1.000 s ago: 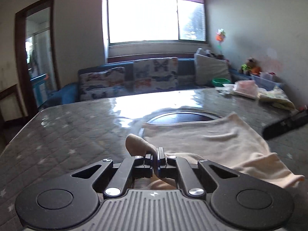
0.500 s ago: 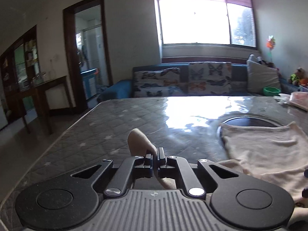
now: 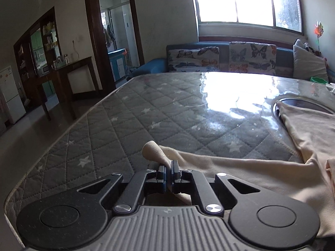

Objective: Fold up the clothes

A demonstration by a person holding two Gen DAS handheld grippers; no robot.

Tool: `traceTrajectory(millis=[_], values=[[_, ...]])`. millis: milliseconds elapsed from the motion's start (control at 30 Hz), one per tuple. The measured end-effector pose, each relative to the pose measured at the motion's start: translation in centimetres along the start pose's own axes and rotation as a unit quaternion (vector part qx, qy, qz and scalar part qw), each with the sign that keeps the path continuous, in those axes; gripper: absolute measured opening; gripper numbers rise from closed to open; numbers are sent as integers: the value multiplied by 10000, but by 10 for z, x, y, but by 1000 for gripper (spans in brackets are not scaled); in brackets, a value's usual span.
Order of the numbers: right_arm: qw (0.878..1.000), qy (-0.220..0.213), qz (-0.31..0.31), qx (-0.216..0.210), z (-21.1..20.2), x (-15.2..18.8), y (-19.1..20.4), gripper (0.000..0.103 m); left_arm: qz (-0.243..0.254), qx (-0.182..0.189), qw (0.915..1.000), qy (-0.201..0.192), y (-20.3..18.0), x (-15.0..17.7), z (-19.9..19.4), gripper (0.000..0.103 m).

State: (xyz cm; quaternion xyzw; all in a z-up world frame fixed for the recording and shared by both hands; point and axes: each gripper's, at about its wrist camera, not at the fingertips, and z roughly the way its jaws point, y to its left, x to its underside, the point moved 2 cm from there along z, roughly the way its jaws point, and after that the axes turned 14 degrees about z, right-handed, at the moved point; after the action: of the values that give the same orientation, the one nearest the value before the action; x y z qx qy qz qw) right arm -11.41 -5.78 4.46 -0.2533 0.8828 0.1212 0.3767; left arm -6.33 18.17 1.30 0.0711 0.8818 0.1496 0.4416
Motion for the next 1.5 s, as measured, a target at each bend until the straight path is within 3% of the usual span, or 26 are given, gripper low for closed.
traceTrajectory(millis=[100,200,267,400,467,567,767,1033,1200,1500], values=[[9994,-265,202,98,-13,-1,-10,4,-87,17,9999,117,2,3,2,13],[9970,-579,446,234,-35,-5,-27,4,-173,17,9998,137,6,3,-2,30],[9946,-739,652,313,-50,-6,-42,3,-151,-40,9998,138,9,-1,-4,52],[9873,-1043,1042,594,-81,-2,-73,3,43,-258,9997,26,7,-7,-14,67],[9823,-1160,1210,834,-98,4,-91,3,103,-373,9992,-31,8,-11,-19,83],[9738,-1274,1436,1219,-120,15,-114,3,245,-464,9985,-173,7,-17,-27,85],[9419,-1385,2003,2312,-169,54,-168,3,445,-230,9975,-499,-8,-33,-45,86],[8970,-1199,2489,3451,-211,107,-226,3,730,871,9902,-808,-52,-56,-58,86],[8872,-862,2708,3634,-204,134,-240,3,1117,1370,9802,-896,-86,-58,-63,85],[8843,-722,3065,3449,-191,151,-243,2,1413,1619,9724,-908,-111,-57,-63,83]])
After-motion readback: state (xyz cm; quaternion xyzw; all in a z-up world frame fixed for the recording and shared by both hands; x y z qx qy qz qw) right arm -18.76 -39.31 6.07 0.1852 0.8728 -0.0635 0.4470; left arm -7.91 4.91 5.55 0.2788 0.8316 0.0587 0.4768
